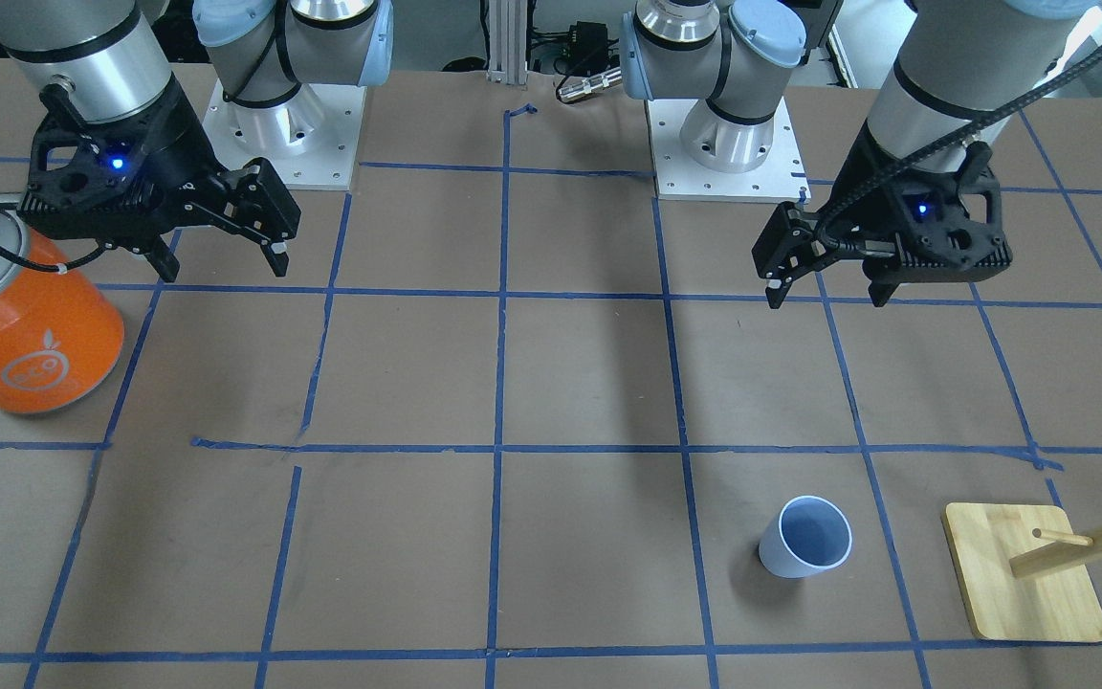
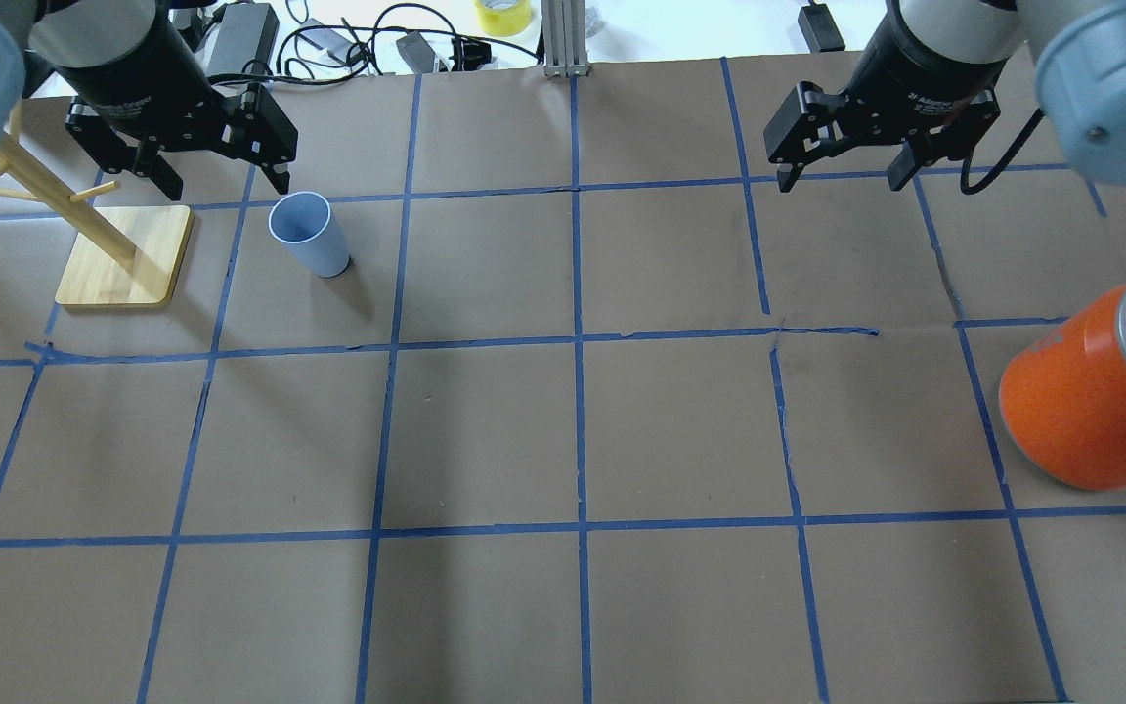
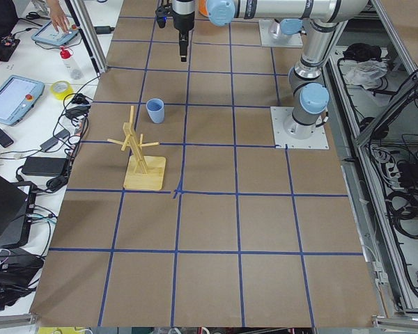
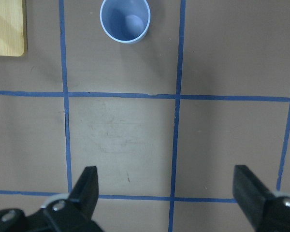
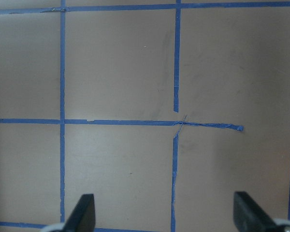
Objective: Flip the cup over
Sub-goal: 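Open the left gripper and raise it away from the cup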
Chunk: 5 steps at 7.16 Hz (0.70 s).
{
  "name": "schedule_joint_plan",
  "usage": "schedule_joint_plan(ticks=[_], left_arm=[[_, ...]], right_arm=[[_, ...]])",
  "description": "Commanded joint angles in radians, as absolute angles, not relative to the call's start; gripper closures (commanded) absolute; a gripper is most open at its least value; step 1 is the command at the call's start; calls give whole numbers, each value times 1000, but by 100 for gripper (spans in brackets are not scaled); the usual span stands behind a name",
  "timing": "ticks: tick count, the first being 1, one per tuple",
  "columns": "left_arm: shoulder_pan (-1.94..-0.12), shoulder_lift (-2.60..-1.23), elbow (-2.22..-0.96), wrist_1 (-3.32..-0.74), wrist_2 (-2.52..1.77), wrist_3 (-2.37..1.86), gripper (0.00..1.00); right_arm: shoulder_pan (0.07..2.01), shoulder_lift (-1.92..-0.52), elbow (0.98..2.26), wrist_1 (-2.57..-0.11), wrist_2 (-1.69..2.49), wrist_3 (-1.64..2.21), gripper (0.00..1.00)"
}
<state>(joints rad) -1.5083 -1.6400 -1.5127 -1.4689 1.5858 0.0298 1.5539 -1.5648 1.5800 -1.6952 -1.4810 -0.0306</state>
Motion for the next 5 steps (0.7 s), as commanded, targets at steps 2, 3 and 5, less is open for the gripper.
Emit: schedule_joint_plan(ticks=[2,3,5], left_arm=[[-1508,-1638,-1545,-1405,1582,34,0],[-1508,-1638,-1545,-1407,1582,34,0],[-1511,-1618,-1534,-1506,1559,32,0]], right_arm=[[1554,-1572,1580,-1694,-1491,-31,83],[1554,-1580,1580,-1694,-1497,-31,100],[1554,-1580,1580,-1683,-1500,-31,100]])
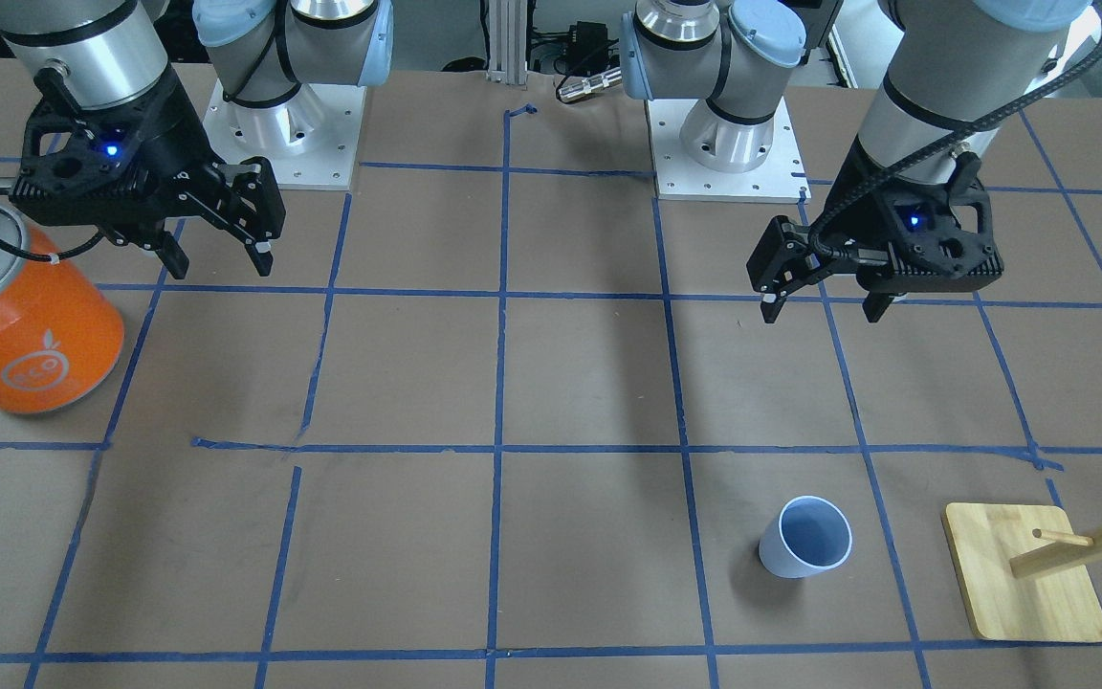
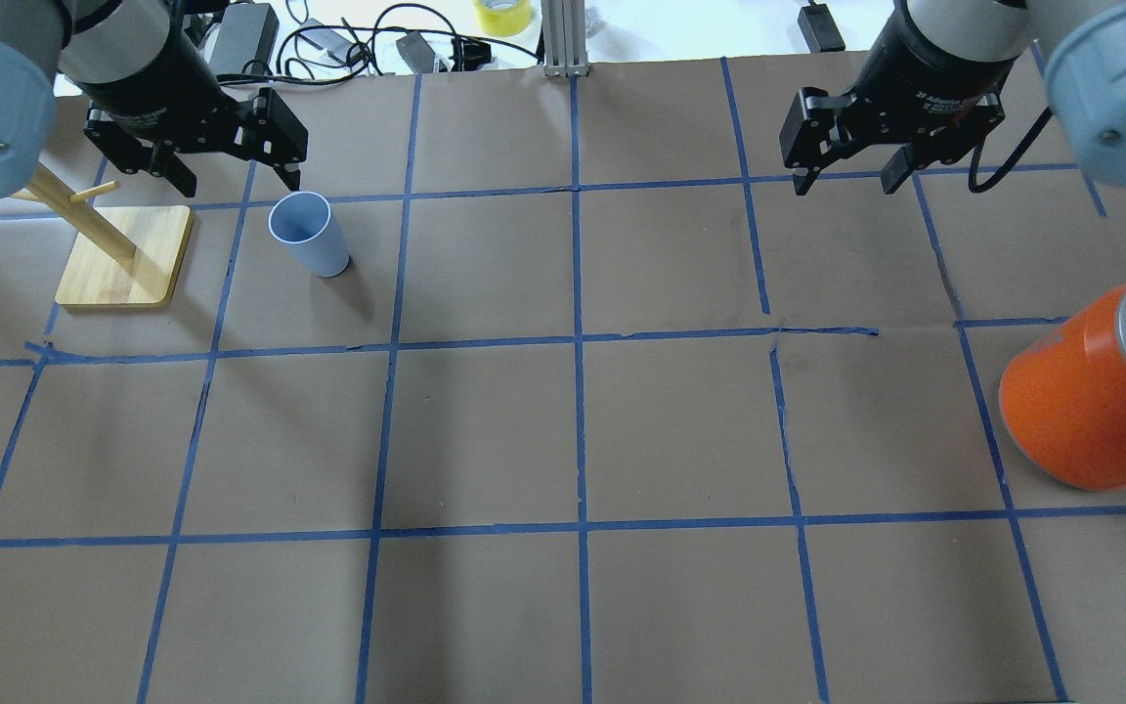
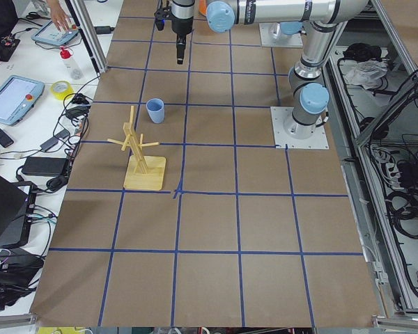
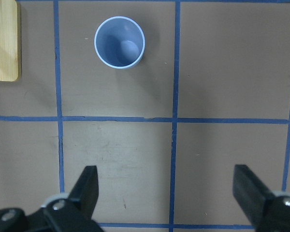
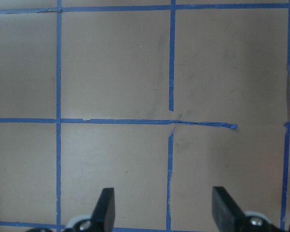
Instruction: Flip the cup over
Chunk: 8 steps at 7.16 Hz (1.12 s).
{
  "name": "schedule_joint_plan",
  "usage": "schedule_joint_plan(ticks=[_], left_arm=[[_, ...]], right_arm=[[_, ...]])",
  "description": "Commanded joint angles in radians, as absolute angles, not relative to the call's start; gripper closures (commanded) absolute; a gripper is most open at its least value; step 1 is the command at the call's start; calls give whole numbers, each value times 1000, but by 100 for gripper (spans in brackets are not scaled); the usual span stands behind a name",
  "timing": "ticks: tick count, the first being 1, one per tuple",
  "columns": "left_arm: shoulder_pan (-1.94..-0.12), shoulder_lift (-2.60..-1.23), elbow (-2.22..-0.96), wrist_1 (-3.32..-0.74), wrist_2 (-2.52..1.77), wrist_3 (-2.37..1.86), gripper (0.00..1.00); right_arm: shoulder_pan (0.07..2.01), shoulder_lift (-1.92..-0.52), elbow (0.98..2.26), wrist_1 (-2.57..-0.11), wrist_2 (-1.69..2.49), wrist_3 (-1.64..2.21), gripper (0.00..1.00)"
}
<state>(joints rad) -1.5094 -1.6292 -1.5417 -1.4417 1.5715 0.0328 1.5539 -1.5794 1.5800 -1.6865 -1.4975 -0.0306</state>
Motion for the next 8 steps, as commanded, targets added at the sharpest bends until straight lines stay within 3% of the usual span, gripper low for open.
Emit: schedule_joint_plan(ticks=[1,3,4,5,6,8], left_arm=[[-1511,-1620,-1536,-1514,1557,32,0],[-1511,-1623,-1536,-1514,1554,32,0],[-1511,-1618,-1539,-1516,1554,32,0],[-1511,-1618,-1540,-1516,1548,32,0],[-1511,-1612,-1540,-1520,1543,32,0],[-1511,-1614,-1545,-1523,1543,32,0]], right_arm=[[1554,-1580,1580,-1683,-1502,-31,100],[1554,-1580,1577,-1680,-1506,-28,100],[1554,-1580,1575,-1689,-1506,-20,79],[1554,-1572,1577,-1695,-1503,-26,37],[1554,-1572,1578,-1695,-1491,-28,1],[1554,-1572,1578,-1694,-1489,-28,0]])
